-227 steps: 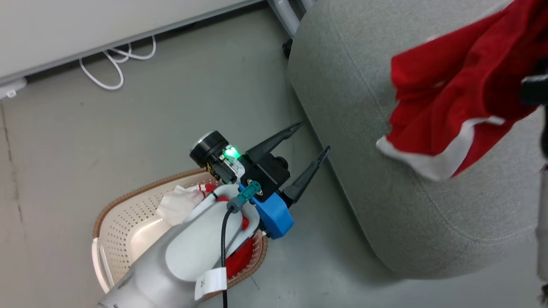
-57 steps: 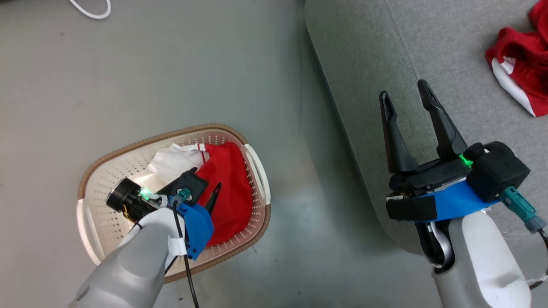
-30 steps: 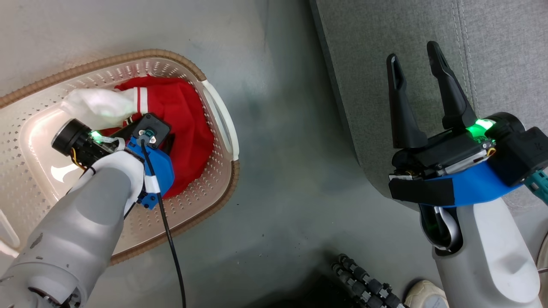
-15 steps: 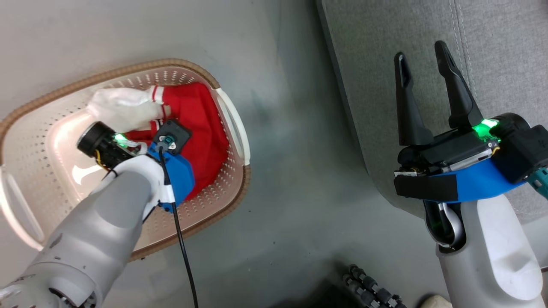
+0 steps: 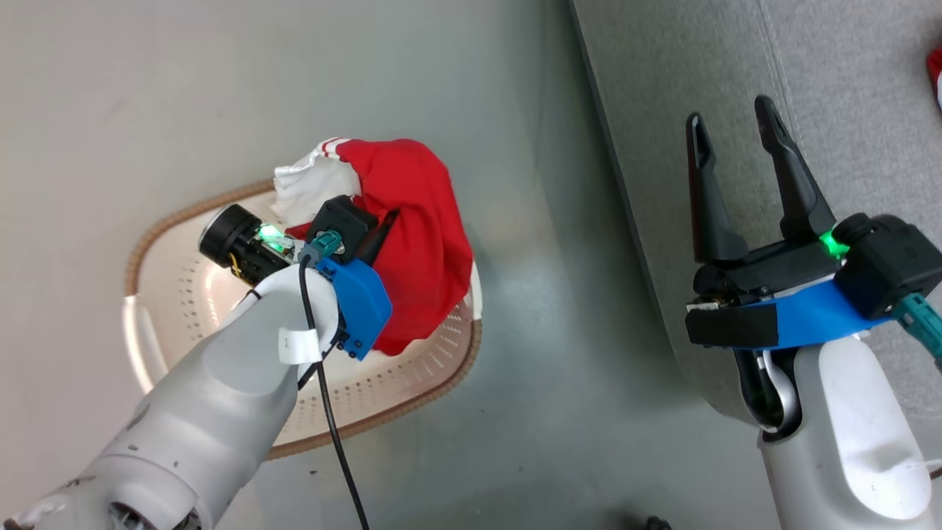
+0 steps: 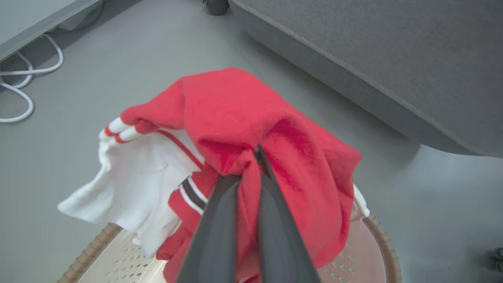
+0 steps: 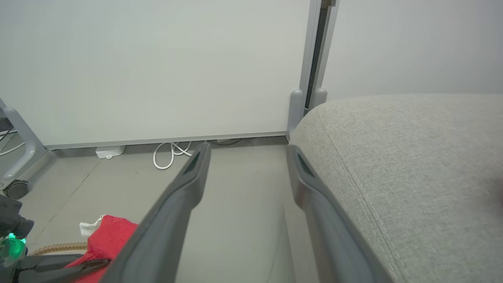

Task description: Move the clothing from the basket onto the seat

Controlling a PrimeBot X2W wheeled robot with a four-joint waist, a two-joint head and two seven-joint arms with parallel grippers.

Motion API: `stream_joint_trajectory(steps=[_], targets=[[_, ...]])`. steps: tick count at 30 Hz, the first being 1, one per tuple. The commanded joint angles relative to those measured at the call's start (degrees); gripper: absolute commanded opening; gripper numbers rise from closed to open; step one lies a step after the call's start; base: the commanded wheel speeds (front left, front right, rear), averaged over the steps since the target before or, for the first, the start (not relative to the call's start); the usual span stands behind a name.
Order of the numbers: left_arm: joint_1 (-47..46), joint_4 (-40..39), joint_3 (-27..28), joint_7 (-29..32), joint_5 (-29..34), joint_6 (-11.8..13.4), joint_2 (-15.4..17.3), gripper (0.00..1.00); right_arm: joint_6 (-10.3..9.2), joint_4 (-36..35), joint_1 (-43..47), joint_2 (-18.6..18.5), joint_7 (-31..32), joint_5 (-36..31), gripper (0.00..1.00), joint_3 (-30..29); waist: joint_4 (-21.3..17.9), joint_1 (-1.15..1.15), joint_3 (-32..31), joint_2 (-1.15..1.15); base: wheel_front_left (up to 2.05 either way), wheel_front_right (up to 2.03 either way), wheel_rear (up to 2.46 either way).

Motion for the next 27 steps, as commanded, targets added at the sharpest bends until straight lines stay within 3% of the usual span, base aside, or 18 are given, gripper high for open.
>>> stream_joint_trajectory(steps=[1,15,27], targets=[[1.44,-1.50,1.47,-0.24,0.70,0.10,0.35,0.00,0.01,0.56,1.09,-0.01,-0.04,-0.61,1.00,-0.46,2.88,0.00,-4.05,0.00,0.00,0.00,0.00],[10.40,-13.34,16.27,-0.28,8.73,0.85,0.88,0.00,0.01,4.65,6.64,-0.01,-0.04,-2.83,1.00,-1.89,7.94,0.00,-18.94,0.00,0.00,0.00,0.00],[15.65,-21.33,23.97,-0.28,15.40,0.25,-0.91,0.00,0.01,7.27,11.93,-0.01,-0.04,-3.09,1.00,-1.53,9.19,0.00,-29.61,0.00,0.00,0.00,0.00]])
